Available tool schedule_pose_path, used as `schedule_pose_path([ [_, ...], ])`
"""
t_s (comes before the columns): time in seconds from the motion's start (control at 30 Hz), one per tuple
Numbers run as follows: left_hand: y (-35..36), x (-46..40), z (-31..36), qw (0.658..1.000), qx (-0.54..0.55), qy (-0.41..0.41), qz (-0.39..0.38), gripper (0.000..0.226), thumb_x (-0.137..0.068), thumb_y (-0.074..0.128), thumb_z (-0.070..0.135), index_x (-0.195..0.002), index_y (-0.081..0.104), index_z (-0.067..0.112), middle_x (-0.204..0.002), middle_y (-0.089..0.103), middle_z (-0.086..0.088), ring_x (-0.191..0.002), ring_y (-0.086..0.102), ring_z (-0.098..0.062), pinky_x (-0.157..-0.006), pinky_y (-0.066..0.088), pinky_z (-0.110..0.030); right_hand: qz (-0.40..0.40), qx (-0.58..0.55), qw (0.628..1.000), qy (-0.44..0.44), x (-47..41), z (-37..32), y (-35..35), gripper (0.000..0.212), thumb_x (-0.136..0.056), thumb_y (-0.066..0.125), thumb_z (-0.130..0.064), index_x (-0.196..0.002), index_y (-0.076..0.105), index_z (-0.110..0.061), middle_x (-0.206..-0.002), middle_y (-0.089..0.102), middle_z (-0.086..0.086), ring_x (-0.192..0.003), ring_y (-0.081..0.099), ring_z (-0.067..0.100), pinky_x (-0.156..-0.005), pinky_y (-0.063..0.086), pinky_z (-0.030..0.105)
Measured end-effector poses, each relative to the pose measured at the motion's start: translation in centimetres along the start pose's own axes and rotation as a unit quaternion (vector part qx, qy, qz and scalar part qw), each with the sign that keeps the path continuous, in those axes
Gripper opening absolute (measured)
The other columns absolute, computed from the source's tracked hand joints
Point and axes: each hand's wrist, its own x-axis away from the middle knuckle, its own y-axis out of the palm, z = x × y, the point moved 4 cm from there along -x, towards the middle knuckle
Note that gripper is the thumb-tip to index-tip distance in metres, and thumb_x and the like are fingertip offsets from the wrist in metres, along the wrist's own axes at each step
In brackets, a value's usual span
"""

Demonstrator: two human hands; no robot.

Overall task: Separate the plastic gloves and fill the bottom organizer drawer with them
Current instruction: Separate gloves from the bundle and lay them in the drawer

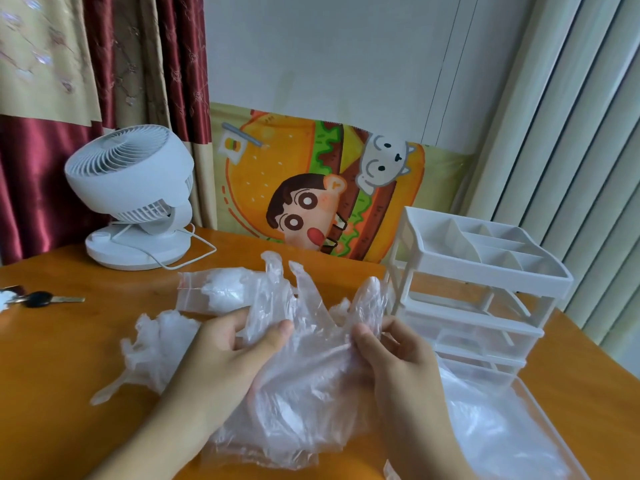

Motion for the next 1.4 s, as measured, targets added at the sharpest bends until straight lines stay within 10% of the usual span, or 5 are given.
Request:
schedule_pose_path([
  [0.23,-1.0,0.0,0.2,0.994,0.018,0.020,0.110,0.052,-0.082,0.070,0.062,-0.059,0.050,0.019,-0.057,0.036,-0.005,-0.053,0.041,-0.015,-0.052,0.038,-0.020,0.041,-0.007,0.999,0.000,0.0,0.1,-0.4,0.017,-0.102,0.068,-0.016,-0.086,0.069,-0.011,-0.087,0.079,0.016,-0.088,0.073,0.049,-0.080,0.059,0.063],
  [0.4,1.0,0.0,-0.7,0.978,0.131,-0.142,-0.073,0.066,-0.064,0.091,0.062,-0.113,0.068,0.025,-0.107,0.076,0.018,-0.115,0.061,-0.006,-0.114,0.037,-0.041,0.045,0.019,0.999,-0.024,0.3,-0.5,-0.3,0.020,-0.103,0.066,-0.017,-0.083,0.070,-0.015,-0.082,0.078,0.014,-0.077,0.074,0.041,-0.071,0.059,0.049],
  [0.73,0.3,0.3,0.6,0.999,-0.026,0.038,-0.013,0.007,-0.086,0.077,0.021,-0.090,0.080,0.016,-0.081,0.080,-0.009,-0.081,0.076,-0.034,-0.076,0.061,-0.042,-0.053,-0.066,0.991,0.109,1.0,-1.2,0.7,0.032,-0.081,0.085,-0.032,-0.094,0.076,-0.004,-0.088,0.081,0.016,-0.080,0.080,0.030,-0.071,0.060,0.037],
  [1.0,0.8,0.1,0.0,0.997,-0.047,0.040,-0.055,0.036,-0.076,0.084,0.023,-0.099,0.073,-0.002,-0.082,0.079,-0.012,-0.082,0.079,-0.018,-0.084,0.060,-0.037,-0.022,-0.090,0.993,0.067,0.6,-0.9,0.1,0.003,-0.092,0.075,-0.003,-0.090,0.078,-0.002,-0.078,0.072,0.025,-0.067,0.067,0.030,-0.056,0.055,0.031],
  [1.4,0.8,0.1,-0.3,0.997,-0.057,0.031,-0.051,0.028,-0.082,0.067,0.058,-0.083,0.078,0.032,-0.057,0.048,0.002,-0.055,0.051,-0.006,-0.063,0.042,-0.021,-0.018,-0.066,0.997,0.042,0.6,-1.2,0.1,0.019,-0.100,0.063,0.001,-0.087,0.076,-0.003,-0.088,0.069,0.038,-0.066,0.065,0.037,-0.061,0.053,0.039],
])
